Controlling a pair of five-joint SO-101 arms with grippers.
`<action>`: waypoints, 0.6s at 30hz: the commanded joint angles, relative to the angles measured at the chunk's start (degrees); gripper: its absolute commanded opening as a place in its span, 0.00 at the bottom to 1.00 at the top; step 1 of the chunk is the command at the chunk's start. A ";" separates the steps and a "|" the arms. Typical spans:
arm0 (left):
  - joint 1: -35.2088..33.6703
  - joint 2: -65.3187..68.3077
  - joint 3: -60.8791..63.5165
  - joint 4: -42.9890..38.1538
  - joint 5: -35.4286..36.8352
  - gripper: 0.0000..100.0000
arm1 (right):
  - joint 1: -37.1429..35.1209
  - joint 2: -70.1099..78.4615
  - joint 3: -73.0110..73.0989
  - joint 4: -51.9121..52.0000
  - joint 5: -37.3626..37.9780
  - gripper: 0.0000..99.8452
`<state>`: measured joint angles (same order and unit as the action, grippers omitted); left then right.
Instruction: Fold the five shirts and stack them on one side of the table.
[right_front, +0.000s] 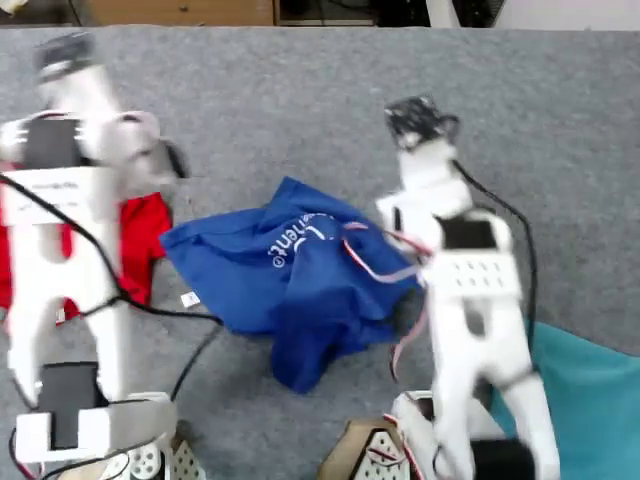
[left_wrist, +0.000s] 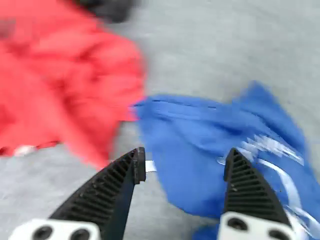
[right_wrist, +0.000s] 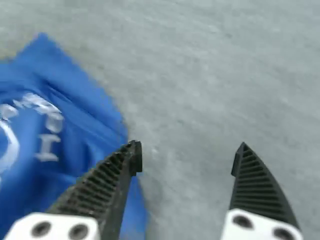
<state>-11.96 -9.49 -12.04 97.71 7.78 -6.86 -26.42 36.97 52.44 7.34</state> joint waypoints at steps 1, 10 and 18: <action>-11.34 1.19 9.49 -6.77 -1.23 0.26 | -4.97 14.55 -12.53 0.79 -4.22 0.29; -18.55 13.49 33.67 -46.24 -1.58 0.02 | -11.74 49.10 -40.13 12.22 -5.27 0.23; -29.80 23.60 28.22 -58.11 -1.67 0.02 | -10.42 60.70 -55.43 18.99 -4.66 0.05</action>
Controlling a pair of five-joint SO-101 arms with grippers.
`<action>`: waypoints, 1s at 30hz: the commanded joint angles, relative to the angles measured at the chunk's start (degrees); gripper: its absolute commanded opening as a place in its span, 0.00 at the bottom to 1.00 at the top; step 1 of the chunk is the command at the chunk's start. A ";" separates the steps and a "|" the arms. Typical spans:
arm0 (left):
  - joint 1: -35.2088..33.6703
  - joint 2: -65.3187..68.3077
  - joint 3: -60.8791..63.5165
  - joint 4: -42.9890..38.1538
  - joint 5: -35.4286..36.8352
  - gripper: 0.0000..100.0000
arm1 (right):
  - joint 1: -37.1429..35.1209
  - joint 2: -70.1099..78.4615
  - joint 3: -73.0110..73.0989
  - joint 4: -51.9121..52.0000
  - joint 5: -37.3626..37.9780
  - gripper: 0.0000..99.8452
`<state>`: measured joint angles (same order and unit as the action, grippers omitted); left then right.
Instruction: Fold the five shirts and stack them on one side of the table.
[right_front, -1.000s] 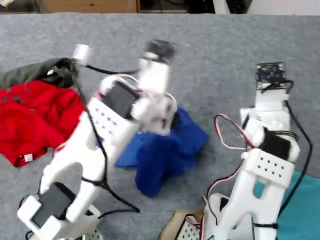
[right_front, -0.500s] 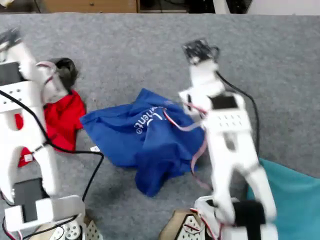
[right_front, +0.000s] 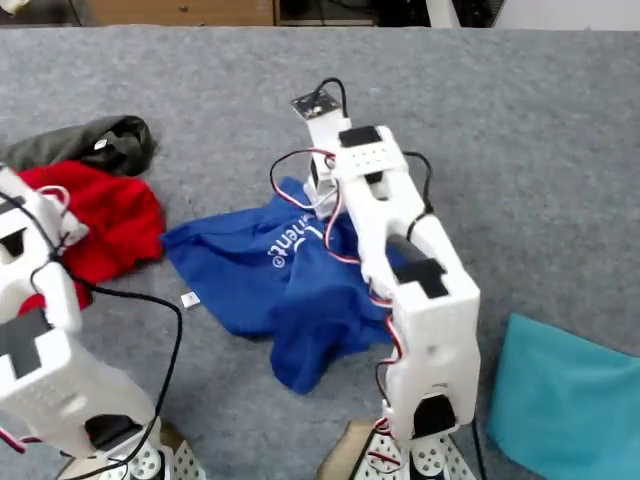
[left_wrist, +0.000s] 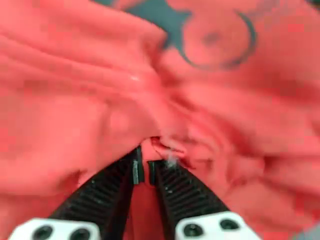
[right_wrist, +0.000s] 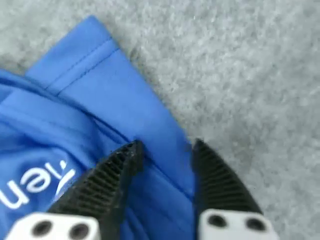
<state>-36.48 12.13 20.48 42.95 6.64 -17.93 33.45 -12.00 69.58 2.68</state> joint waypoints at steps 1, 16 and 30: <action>-7.30 2.86 -6.33 -3.69 -0.53 0.02 | 1.36 1.19 -8.04 2.29 0.00 0.03; -10.20 7.16 -37.98 16.53 -0.44 0.04 | 13.58 1.71 -16.92 6.33 7.91 0.01; -0.35 6.73 -67.25 45.10 6.59 0.28 | 3.91 1.89 -30.81 32.62 9.14 0.25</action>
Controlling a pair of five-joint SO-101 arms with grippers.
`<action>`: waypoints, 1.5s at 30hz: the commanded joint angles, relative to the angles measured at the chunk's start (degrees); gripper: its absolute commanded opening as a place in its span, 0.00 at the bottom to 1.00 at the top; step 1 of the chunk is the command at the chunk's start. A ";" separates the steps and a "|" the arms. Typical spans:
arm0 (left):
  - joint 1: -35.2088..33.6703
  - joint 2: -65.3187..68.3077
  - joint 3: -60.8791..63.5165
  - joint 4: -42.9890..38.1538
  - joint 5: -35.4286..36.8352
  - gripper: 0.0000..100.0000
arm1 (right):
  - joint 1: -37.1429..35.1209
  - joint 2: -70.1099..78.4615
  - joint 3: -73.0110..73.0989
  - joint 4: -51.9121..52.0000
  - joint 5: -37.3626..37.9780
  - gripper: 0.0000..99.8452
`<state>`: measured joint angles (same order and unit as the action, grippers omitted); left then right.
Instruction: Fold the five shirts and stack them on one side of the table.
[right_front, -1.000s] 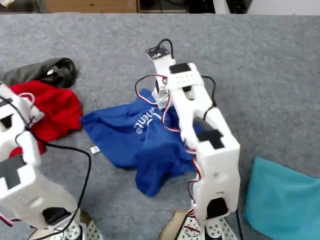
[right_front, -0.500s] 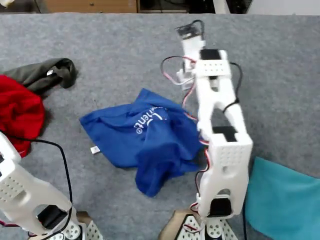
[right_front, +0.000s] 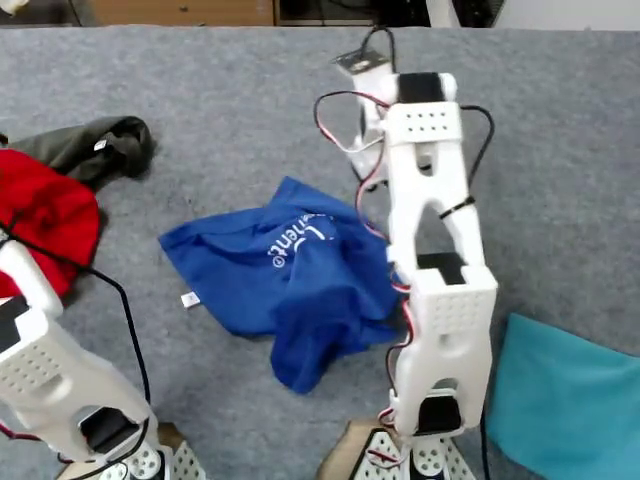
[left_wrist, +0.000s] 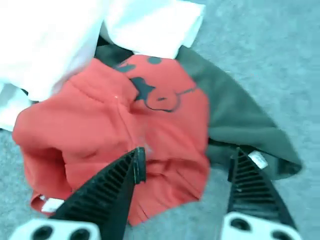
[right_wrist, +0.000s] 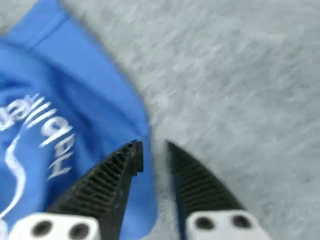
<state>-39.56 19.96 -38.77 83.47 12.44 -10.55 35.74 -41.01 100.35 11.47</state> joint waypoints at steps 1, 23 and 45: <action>3.96 -1.10 -9.85 6.42 0.70 0.28 | -4.88 -0.22 -1.19 1.76 0.35 0.28; 37.45 -0.57 21.19 1.05 0.53 0.23 | 2.68 21.76 -20.26 1.76 -7.38 0.00; 47.03 3.65 19.34 -7.47 14.15 0.22 | 17.98 4.18 -32.22 2.11 -11.60 0.01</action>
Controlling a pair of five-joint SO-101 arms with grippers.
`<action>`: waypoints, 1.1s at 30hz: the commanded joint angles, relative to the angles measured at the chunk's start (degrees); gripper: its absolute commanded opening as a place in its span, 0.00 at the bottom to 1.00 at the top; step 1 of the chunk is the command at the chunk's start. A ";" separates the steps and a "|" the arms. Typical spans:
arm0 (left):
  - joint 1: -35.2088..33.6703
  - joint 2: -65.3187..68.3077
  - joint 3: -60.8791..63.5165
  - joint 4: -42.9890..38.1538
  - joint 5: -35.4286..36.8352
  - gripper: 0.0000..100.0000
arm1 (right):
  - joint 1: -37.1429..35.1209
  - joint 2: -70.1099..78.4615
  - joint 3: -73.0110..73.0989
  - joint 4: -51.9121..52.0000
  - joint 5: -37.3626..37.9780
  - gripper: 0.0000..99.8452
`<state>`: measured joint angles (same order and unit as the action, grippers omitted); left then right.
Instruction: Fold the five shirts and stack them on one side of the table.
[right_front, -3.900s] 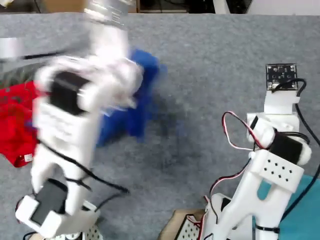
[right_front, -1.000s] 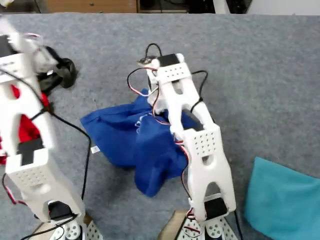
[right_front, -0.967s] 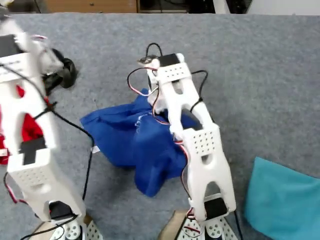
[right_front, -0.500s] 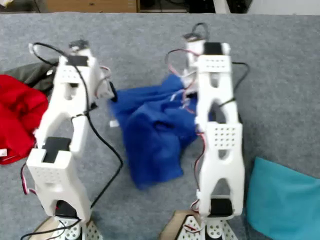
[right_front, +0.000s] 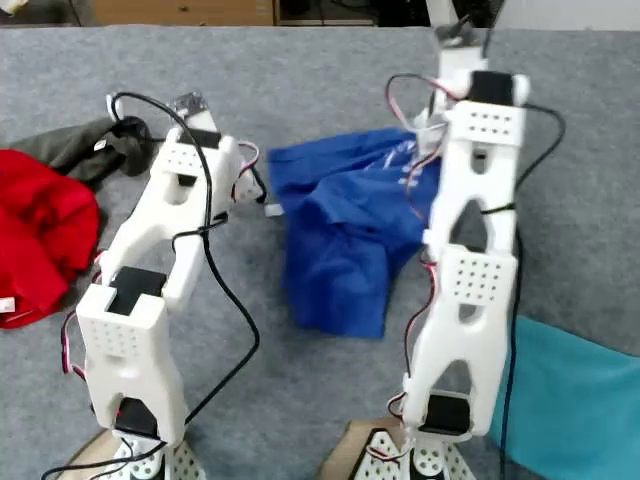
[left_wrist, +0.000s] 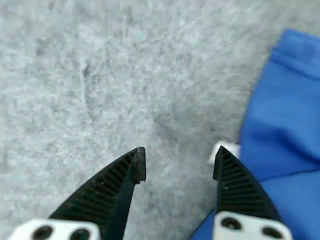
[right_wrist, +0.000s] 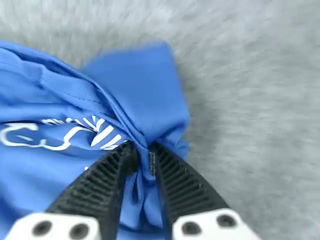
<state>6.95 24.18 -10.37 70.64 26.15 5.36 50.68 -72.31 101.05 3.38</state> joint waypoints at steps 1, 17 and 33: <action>0.53 -0.57 -11.60 7.30 0.44 0.22 | 2.07 -13.85 1.10 1.41 -4.75 0.01; 12.57 0.66 -27.25 17.49 0.62 0.23 | -5.41 -32.22 27.74 -4.04 -7.56 0.21; 22.77 14.73 -31.47 17.41 0.62 0.22 | 15.08 -31.78 17.98 -10.02 -8.09 0.37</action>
<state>26.81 38.42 -37.19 88.13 26.33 16.70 22.99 -50.68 92.35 -4.09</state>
